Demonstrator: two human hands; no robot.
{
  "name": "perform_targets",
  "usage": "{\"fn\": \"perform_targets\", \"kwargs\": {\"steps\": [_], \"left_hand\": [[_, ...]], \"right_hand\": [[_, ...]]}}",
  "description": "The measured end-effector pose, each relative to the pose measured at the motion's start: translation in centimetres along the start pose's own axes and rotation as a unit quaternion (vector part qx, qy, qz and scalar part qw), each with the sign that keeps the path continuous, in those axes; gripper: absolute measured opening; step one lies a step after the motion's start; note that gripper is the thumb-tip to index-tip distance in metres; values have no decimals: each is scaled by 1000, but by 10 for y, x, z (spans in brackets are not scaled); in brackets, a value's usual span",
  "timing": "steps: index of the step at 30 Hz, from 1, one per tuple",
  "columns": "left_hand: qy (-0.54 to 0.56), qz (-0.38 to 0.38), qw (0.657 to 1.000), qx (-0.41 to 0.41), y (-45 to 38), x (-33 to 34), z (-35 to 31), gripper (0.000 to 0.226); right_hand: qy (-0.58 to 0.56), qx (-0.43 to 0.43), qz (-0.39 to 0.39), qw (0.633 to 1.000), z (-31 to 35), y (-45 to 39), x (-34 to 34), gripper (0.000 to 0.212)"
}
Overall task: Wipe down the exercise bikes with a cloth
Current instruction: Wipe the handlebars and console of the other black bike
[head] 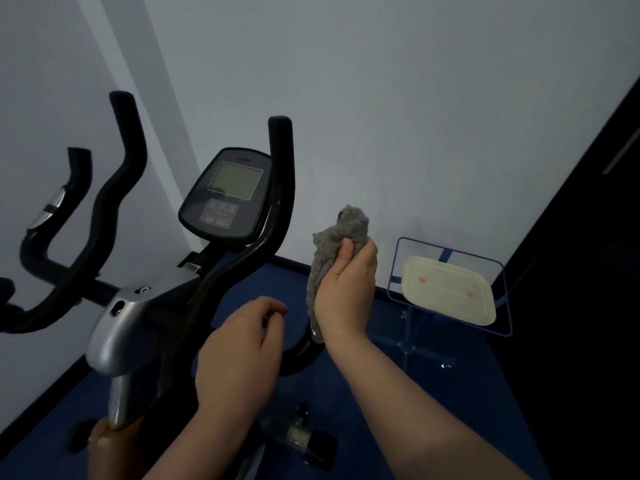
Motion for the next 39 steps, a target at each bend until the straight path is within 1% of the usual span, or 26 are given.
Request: {"fn": "perform_targets", "kwargs": {"steps": [3,5,7,8,11,12,13,14,15,16,18,19,22,26,30,34,37,39], "left_hand": [[11,-3,1000,-4,0,1,2,18],[12,-7,1000,-3,2,0,2,18],[12,-11,1000,2,4,-1,3,18],[13,-13,1000,1,4,-1,3,18],[16,-20,1000,1,5,-2,4,16],[17,-22,1000,0,5,-2,4,16],[17,-22,1000,0,4,-2,5,15],[17,-22,1000,1,4,-1,5,15],[16,-22,1000,2,4,-2,5,15],[15,-23,1000,2,4,-2,5,15],[16,-24,1000,-1,3,-2,5,15],[18,-24,1000,-3,3,-2,6,15],[17,-24,1000,-6,3,-1,6,16],[11,-25,1000,-7,3,-1,5,17],[12,-23,1000,-7,3,-1,5,16],[7,-23,1000,-5,2,-1,5,17],[8,-27,1000,-3,2,-1,4,16],[14,-30,999,0,2,-1,4,15]], "right_hand": [[2,19,-5,1000,-2,7,0,37],[16,14,-16,1000,-1,7,-1,39],[30,-13,-38,999,2,4,-4,44],[17,-28,-38,999,6,2,-4,48],[-42,-81,-9,996,17,-9,-2,66],[-26,-103,5,994,21,-15,-1,71],[19,-127,19,992,23,-22,1,72],[74,-149,33,986,24,-29,2,67],[118,-165,38,979,23,-34,2,57],[138,-171,35,975,20,-39,2,44],[137,-170,20,976,16,-46,2,25],[131,-168,10,977,16,-48,3,23],[112,-158,-5,981,18,-52,5,29],[39,-94,-22,995,21,-52,3,30],[-50,-28,-85,995,20,-47,-1,28],[-75,24,-90,993,7,-27,-2,26],[-51,-4,-76,996,3,-11,-4,24],[-36,-48,-47,997,2,-4,-3,32]]}}
Point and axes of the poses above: each hand's wrist, its own y-axis away from the middle knuckle, its own x-axis out of the palm, z = x × y, the point moved 1 cm from there along -y, towards the middle knuckle, and after that the axes turned 2 degrees about -x, right-handed, at the moved point
